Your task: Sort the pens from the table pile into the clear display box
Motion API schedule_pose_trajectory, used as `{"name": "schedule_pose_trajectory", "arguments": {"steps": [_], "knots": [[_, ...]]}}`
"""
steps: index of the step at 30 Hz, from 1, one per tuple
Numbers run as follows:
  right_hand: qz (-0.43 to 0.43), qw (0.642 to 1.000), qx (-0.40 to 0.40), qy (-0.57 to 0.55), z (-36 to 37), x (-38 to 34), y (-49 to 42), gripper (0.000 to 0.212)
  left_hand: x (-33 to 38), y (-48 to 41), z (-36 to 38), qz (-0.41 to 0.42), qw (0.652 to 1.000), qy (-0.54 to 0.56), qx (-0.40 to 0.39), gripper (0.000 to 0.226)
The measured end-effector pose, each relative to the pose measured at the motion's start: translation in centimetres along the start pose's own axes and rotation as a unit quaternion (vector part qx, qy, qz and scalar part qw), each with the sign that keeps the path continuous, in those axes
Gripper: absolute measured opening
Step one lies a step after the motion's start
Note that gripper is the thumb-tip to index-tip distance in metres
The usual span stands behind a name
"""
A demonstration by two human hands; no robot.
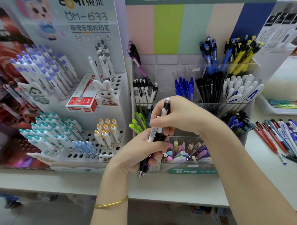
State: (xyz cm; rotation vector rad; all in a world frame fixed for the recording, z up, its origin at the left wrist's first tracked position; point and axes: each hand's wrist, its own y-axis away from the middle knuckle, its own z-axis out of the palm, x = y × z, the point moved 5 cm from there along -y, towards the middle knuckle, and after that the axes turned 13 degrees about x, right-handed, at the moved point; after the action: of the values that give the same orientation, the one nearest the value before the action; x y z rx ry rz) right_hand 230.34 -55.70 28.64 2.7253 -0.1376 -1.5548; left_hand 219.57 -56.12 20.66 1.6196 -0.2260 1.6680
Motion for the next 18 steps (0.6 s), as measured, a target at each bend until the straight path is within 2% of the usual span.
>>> {"name": "schedule_pose_trajectory", "arguments": {"steps": [2,5,7,10,12,14,16,18], "knots": [[-0.007,0.999,0.023,-0.027,-0.8,-0.5,-0.2,0.005,0.4,0.3,-0.2,0.005,1.0,0.01,-0.013,0.042],[-0.019,0.976,0.177,-0.126,-3.8,-1.0,-1.3,0.01,0.7,0.6,-1.6,0.007,0.998,0.068,0.017,0.06],[-0.039,0.939,0.299,-0.166,-5.9,-1.2,-2.1,0.018,0.7,0.8,-2.6,0.0,0.993,0.102,0.062,0.057],[-0.089,0.908,0.399,-0.095,-6.3,-1.9,-3.3,0.016,1.1,0.7,-3.3,0.001,0.983,0.146,0.113,0.034],[-0.128,0.905,0.405,0.003,-5.0,-2.7,-4.1,0.011,1.3,0.7,-3.3,0.009,0.979,0.167,0.119,0.018],[-0.142,0.912,0.372,0.102,-3.3,-3.3,-5.1,0.008,1.4,0.7,-3.1,0.012,0.976,0.188,0.107,0.022],[-0.125,0.931,0.32,0.121,-1.7,-3.0,-6.2,0.004,1.6,0.8,-3.0,0.022,0.973,0.213,0.087,0.027],[-0.097,0.948,0.285,0.107,-0.4,-2.6,-6.8,0.016,1.7,0.9,-3.0,0.034,0.967,0.241,0.07,0.032]]}}
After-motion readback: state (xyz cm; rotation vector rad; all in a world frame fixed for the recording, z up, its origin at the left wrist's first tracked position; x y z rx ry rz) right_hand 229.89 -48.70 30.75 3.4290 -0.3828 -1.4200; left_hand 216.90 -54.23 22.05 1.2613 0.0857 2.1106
